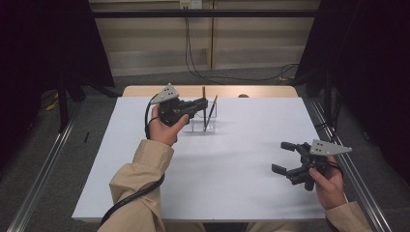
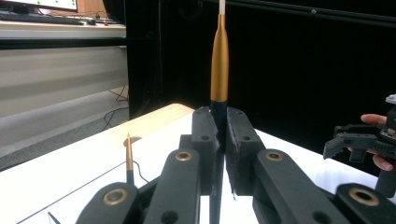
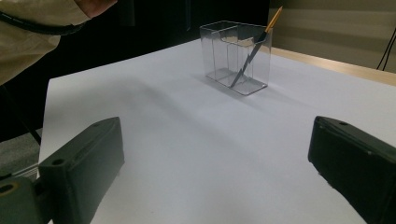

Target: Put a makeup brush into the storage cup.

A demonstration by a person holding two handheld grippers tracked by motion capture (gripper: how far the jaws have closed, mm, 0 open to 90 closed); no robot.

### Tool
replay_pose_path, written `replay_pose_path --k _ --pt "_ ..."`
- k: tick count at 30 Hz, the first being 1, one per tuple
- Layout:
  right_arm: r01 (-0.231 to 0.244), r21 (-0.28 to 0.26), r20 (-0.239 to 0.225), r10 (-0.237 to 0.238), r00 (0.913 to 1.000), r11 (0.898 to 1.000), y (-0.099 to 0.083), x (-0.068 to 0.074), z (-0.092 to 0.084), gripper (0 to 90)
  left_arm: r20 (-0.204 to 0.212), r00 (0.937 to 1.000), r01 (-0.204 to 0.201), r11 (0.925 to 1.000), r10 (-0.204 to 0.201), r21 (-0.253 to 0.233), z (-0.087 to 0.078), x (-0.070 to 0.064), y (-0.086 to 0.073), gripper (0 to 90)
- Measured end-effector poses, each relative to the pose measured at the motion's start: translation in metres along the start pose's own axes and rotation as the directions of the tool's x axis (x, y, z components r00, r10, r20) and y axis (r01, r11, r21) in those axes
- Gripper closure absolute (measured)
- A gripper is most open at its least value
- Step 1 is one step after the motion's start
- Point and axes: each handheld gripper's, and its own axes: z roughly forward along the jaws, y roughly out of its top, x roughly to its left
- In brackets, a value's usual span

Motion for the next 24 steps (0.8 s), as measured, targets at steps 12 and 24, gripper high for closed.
replay_pose_path --k 12,24 --pt "-0.001 -0.008 -0.005 0.001 1.0 1.0 0.0 0.0 0.0 3.0 -0.03 0.9995 -0.006 0.9999 0.006 -0.009 0.004 0.009 0.006 83.3" --pt "0.003 -0.008 -0.011 -0.003 0.9999 1.0 -0.001 -0.001 0.0 3.0 -0.065 0.9978 -0.015 0.9998 0.014 -0.015 0.007 0.016 0.017 83.3"
